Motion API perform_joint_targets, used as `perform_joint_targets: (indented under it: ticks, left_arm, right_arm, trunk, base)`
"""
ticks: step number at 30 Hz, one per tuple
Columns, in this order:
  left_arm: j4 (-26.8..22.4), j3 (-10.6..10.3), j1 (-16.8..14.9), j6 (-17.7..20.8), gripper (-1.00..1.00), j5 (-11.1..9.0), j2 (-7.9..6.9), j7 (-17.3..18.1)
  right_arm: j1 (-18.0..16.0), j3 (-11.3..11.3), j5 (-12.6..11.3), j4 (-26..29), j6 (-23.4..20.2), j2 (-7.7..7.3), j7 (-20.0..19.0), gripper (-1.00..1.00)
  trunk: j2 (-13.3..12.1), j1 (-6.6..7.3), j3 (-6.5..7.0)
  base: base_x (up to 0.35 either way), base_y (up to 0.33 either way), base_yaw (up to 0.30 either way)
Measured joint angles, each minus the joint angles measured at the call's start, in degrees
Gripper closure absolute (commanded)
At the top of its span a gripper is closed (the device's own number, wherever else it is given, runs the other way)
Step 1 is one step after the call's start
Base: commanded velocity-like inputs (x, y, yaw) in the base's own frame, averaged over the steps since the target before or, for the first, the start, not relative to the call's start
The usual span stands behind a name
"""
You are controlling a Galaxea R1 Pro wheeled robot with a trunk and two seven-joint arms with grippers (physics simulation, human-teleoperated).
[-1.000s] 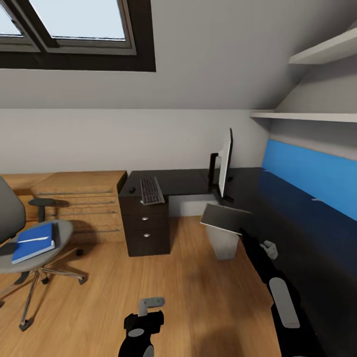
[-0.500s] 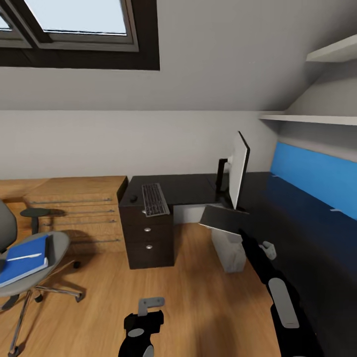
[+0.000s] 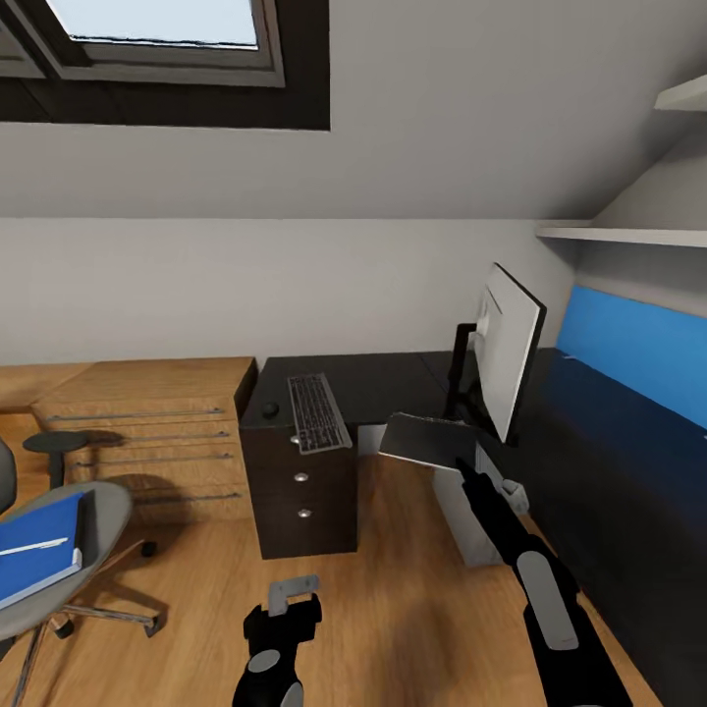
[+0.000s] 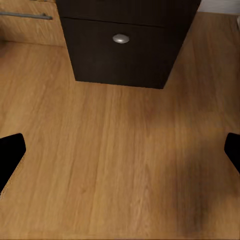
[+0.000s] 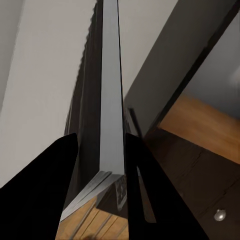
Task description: In the bedroom, organize the workspace by keeping the computer under the desk, ensuring the monitor is on the desk, placing the keyboard on the desk next to the monitor, placing the mouse on the desk next to the keyboard, moving the folder from the swivel chair onto the desk next to the mouse, stacking the notebook on top of the folder with the pen on top of the notebook, and positioning the swivel chair next to the desk.
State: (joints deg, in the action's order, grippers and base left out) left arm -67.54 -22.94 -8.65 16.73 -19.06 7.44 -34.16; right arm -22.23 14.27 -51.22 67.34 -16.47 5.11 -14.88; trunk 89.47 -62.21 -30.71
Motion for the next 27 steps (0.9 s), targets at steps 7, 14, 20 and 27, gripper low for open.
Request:
perform_joint_targets:
  ticks: [7,14,20,27]
  left_arm:
    - [0.0,0.0,0.0,-1.1,-1.0,0.0,0.05,0.0]
    - [0.0,-0.1,0.0,-1.2,-1.0,-0.1,0.06,0.1]
    - [0.0,-0.1,0.0,-1.2,-1.0,0.0,0.1,0.1]
    - [0.0,-0.1,0.0,-1.2,-1.0,-0.1,0.07,0.1]
  right_arm:
    - [0.0,-0.4,-0.1,-0.4,0.2,0.0,0.0,1.0]
    - [0.0,-0.4,-0.2,-0.7,0.2,0.0,-0.1,1.0]
    - [0.0,-0.4,-0.2,-0.8,0.2,0.0,-0.1,1.0]
    - [0.0,-0.5,-0.2,-2.1,0.2,0.06,-0.1,1.0]
  trunk:
    - [0.0,0.0,0.0]
    - [0.0,0.0,0.0]
    - [0.0,0.0,0.0]
    - [0.0,0.0,0.0]
  base:
    - [0.325,0.053,0.0]
    - [0.326,0.006,0.0]
    - [0.326,0.001,0.0]
    - [0.315,0.111,0.0]
